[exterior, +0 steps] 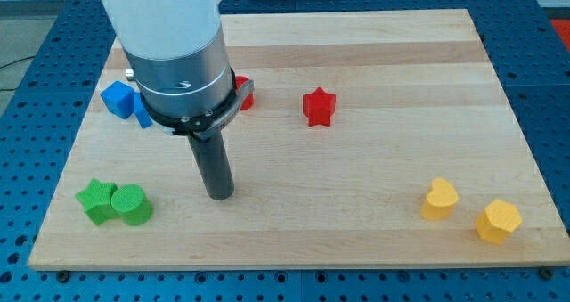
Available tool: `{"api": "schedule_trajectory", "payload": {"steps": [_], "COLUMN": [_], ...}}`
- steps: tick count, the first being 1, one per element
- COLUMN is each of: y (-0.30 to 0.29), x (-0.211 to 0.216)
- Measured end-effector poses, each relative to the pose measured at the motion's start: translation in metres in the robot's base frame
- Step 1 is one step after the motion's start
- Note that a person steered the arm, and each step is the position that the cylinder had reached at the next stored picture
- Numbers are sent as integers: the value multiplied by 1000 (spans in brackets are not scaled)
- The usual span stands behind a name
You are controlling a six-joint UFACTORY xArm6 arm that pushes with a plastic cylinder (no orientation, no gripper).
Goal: Move the yellow hexagon into blue blocks
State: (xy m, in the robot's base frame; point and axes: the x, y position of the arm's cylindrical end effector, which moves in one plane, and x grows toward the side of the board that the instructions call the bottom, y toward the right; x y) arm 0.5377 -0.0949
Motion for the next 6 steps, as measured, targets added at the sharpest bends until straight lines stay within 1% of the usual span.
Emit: {"api": "schedule_trajectory", "payload": {"steps": [5, 6], "y": [11, 41], "x": [28, 60]}}
